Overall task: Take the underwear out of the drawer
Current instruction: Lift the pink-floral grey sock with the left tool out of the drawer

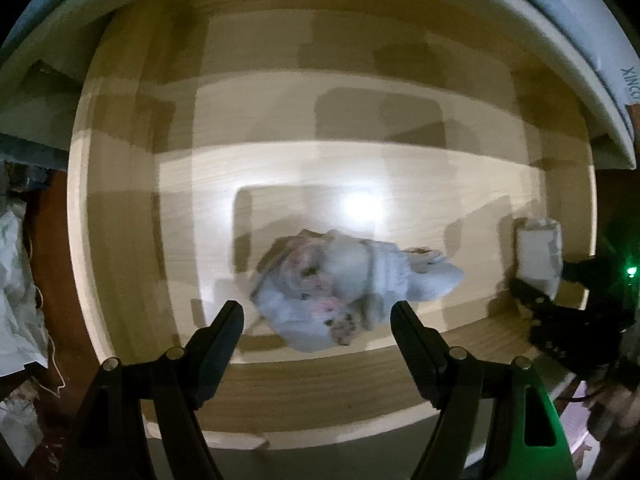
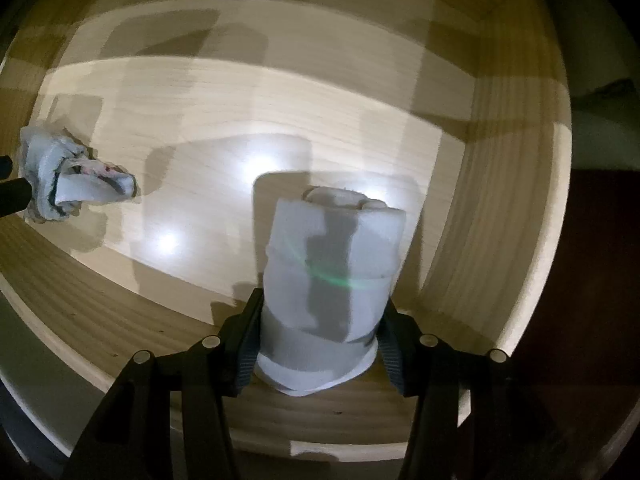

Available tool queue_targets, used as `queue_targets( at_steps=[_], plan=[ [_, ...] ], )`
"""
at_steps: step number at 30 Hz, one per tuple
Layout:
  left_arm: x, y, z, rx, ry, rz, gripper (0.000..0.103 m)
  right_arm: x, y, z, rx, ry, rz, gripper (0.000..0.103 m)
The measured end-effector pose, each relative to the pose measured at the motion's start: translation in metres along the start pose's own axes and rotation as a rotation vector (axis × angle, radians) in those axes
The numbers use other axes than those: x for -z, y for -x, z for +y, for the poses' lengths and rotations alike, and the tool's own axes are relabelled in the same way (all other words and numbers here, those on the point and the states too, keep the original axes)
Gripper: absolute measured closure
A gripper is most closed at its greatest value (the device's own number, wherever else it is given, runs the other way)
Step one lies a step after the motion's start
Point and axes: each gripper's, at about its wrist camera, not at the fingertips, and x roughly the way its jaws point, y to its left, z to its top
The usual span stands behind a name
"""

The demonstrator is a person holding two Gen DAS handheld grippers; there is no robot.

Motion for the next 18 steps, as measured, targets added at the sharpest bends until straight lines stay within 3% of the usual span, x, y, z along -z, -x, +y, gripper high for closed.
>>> queue_targets(
  at_steps=[11, 18],
  plan=[
    [-0.012, -0.035, -0.020, -0.089, -0.025, 0.094, 0.025, 0.006, 0.008, -0.017, -0.030, -0.025, -0.002, 0.054],
    [-0.022, -0.046, -0.018, -0.112, 0.032, 0.130, 0.025, 0.008, 0.004, -0.012, -0.028, -0.035, -0.007, 0.053]
  ],
)
